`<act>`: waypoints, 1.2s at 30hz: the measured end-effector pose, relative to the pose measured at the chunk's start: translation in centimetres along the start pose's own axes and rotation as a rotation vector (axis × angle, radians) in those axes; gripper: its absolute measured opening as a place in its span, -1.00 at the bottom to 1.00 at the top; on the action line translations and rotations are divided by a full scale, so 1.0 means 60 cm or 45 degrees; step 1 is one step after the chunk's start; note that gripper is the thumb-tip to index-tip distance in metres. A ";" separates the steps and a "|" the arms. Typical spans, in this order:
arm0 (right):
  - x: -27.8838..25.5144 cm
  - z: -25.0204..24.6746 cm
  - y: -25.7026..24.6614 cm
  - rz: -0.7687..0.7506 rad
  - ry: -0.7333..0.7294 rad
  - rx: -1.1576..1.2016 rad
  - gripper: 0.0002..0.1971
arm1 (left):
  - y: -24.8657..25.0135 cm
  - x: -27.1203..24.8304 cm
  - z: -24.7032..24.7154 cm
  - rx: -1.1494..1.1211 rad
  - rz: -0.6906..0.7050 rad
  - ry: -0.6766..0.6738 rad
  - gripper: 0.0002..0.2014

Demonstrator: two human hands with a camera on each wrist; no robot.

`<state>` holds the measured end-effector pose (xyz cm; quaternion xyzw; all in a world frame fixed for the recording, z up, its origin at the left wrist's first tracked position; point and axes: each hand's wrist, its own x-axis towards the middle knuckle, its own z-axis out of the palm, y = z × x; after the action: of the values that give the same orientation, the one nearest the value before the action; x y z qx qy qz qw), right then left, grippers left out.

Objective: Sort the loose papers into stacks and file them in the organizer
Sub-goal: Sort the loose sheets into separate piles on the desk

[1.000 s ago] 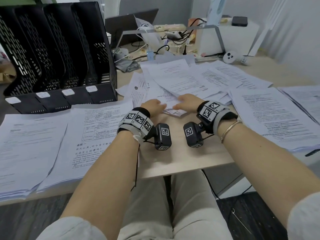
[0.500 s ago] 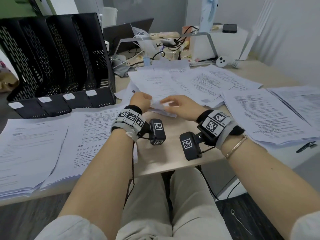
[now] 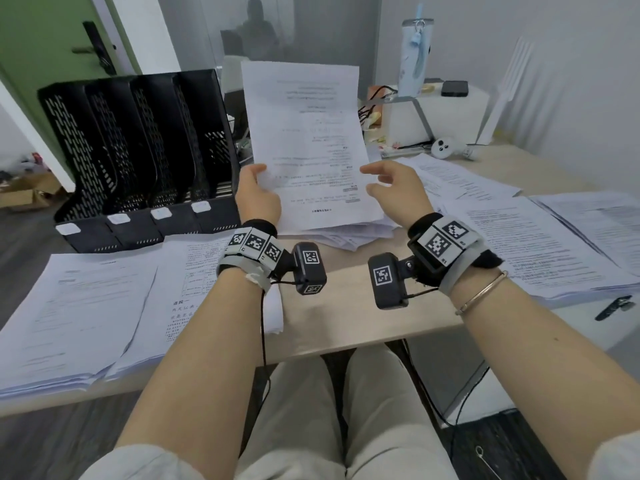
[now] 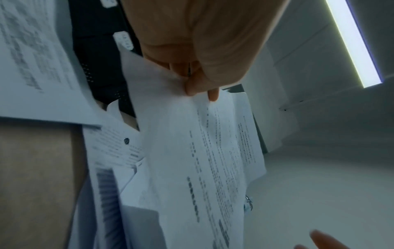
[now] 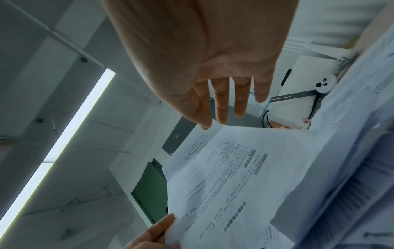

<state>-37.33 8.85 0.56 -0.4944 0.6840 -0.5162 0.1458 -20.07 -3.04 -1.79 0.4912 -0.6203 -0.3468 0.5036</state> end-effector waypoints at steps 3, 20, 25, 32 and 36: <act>0.000 -0.006 -0.018 -0.076 0.012 -0.057 -0.66 | 0.028 0.007 -0.015 -0.026 0.029 0.068 -0.51; 0.032 -0.063 -0.072 -0.465 0.165 -0.370 -0.44 | 0.163 -0.008 -0.002 0.669 0.755 0.222 -0.70; 0.038 -0.080 -0.042 -0.188 0.272 -0.429 -0.77 | 0.169 -0.012 0.002 0.660 0.801 0.169 -0.76; 0.035 -0.105 -0.002 -0.077 0.341 -0.302 -0.88 | 0.150 -0.006 0.023 0.537 0.473 0.464 -0.25; 0.027 -0.118 0.033 0.051 0.396 -0.189 -0.90 | 0.127 0.001 0.043 0.405 0.323 0.471 -0.06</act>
<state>-44.14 11.45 2.34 -0.4043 0.7443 -0.5314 0.0115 -24.53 -1.18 4.64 0.5375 -0.6210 -0.0836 0.5643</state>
